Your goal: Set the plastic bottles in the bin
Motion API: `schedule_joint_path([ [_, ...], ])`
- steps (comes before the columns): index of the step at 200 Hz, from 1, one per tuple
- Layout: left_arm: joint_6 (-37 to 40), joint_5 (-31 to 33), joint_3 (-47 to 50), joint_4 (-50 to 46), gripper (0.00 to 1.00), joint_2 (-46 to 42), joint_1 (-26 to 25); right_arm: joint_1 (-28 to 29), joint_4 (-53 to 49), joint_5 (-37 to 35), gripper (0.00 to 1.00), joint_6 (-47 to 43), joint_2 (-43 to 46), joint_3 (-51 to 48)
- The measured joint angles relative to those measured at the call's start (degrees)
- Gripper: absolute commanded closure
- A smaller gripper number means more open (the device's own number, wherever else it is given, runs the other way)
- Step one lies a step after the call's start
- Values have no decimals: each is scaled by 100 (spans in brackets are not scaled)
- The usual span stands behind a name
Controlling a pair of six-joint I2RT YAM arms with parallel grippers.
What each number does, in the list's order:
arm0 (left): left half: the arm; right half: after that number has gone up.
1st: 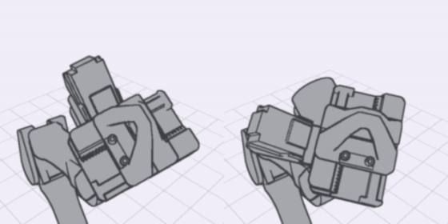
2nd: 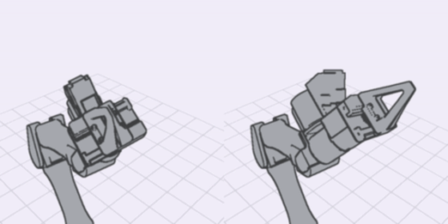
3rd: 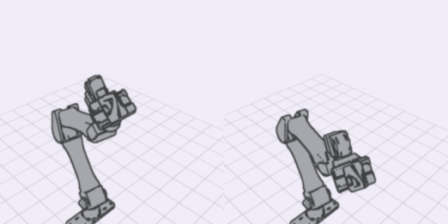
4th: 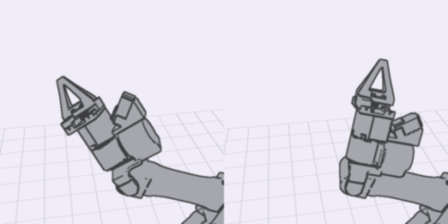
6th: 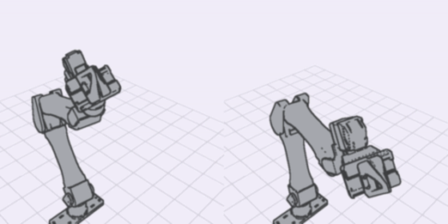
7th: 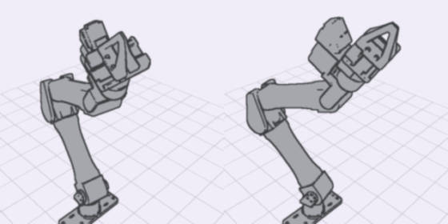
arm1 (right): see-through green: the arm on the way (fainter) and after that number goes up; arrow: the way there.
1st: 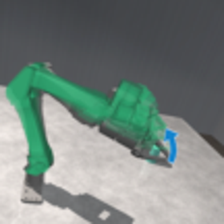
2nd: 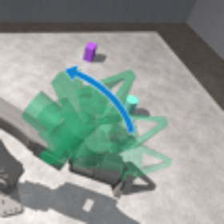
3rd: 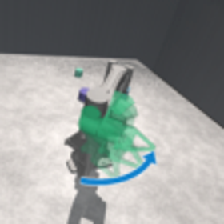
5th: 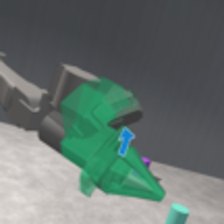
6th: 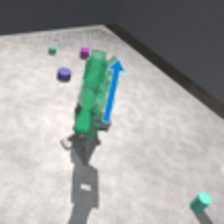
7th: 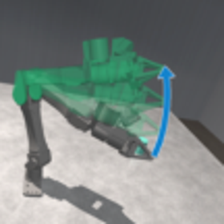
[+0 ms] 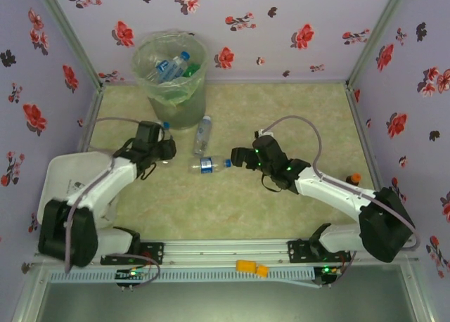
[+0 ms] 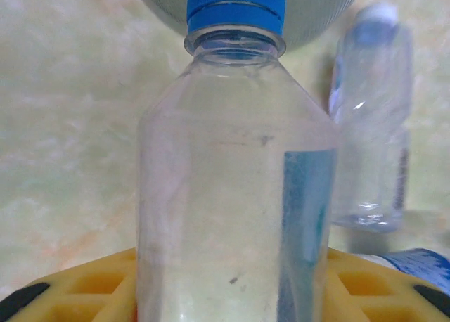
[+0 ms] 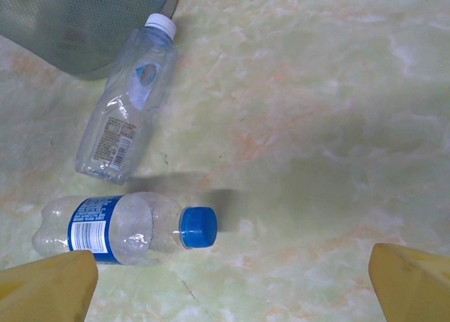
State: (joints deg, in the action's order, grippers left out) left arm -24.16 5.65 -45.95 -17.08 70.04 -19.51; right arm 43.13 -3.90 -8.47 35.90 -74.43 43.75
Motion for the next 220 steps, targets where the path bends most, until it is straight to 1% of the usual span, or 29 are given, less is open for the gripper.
schedule_joint_path([
  [29,-79,42,107,-264,51,-1469,323,0,122,160,0,-116,-186,0],
  [49,-79,103,17,-372,51,-2201,498,0,254,260,0,-144,-243,0],
  [67,-79,146,-177,-350,51,-2494,621,0,380,345,0,-144,-280,2],
  [88,-76,175,-514,-160,51,-2433,682,0,487,472,0,-142,-361,2],
  [102,-63,160,-868,0,51,-2135,695,0,533,549,0,-142,-393,2],
  [121,50,4,-1628,173,51,-1421,741,0,564,610,0,-140,-396,2],
  [143,262,-249,-2712,267,50,-426,769,0,577,621,0,-140,-376,0],
  [170,542,-586,-4175,151,50,774,828,0,555,610,0,-140,-168,-94],
  [190,785,-750,-5243,-164,49,1593,868,0,527,573,0,-140,70,-179],
  [220,1252,-879,-7141,-1163,48,2927,935,0,446,472,0,-140,437,-262],
])
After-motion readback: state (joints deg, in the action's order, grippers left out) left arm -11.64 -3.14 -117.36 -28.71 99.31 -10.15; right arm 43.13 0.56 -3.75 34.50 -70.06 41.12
